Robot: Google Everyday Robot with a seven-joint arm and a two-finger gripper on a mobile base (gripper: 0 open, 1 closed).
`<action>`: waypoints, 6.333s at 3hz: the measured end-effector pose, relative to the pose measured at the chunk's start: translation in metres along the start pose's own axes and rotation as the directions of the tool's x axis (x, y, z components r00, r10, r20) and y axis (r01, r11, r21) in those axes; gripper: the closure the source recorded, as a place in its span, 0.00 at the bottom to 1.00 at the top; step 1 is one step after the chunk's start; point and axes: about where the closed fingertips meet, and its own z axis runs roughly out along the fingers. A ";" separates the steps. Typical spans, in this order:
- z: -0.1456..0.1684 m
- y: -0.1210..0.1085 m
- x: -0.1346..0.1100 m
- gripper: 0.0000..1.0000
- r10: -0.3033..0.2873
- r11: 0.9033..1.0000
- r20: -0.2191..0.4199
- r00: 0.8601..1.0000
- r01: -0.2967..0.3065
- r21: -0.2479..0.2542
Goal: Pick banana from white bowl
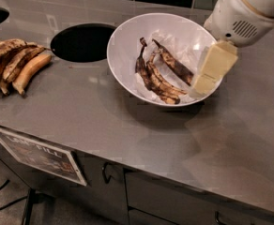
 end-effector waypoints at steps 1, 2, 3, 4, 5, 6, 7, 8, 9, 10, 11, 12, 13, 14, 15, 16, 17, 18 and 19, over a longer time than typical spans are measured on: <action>0.006 -0.018 -0.007 0.00 0.160 0.985 0.043 0.986 -0.162 0.062; 0.013 -0.030 -0.020 0.00 0.223 0.969 0.100 0.970 -0.232 0.085; 0.013 -0.031 -0.021 0.00 0.224 0.968 0.105 0.969 -0.233 0.089; 0.021 -0.030 -0.029 0.00 0.234 0.965 0.119 0.965 -0.246 0.092; 0.036 -0.032 -0.043 0.07 0.265 0.949 0.134 0.955 -0.283 0.140; 0.048 -0.034 -0.049 0.26 0.317 0.918 0.146 0.937 -0.342 0.200; 0.057 -0.035 -0.048 0.31 0.361 0.886 0.141 0.922 -0.386 0.256; 0.060 -0.042 -0.036 0.34 0.394 0.862 0.127 0.910 -0.414 0.292; 0.060 -0.042 -0.036 0.15 0.395 0.861 0.127 0.910 -0.415 0.294; 0.065 -0.042 -0.037 0.00 0.401 0.856 0.135 0.906 -0.424 0.296; 0.080 -0.054 -0.040 0.08 0.418 0.839 0.143 0.897 -0.441 0.319; 0.090 -0.066 -0.039 0.24 0.446 0.806 0.147 0.883 -0.467 0.364; 0.093 -0.075 -0.037 0.33 0.466 0.771 0.135 0.874 -0.477 0.422; 0.086 -0.082 -0.020 0.42 0.503 0.721 0.109 0.857 -0.486 0.494; 0.085 -0.084 -0.004 0.42 0.527 0.695 0.070 0.847 -0.477 0.538; 0.090 -0.084 0.004 0.44 0.534 0.697 0.035 0.845 -0.464 0.547; 0.099 -0.084 0.003 0.45 0.525 0.717 0.005 0.851 -0.446 0.535; 0.112 -0.083 -0.003 0.46 0.503 0.755 -0.015 0.864 -0.431 0.495; 0.112 -0.083 -0.003 0.46 0.503 0.755 -0.015 0.864 -0.431 0.495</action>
Offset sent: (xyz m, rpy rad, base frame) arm 0.0565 0.0225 -0.0006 0.2058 -0.0844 -0.2697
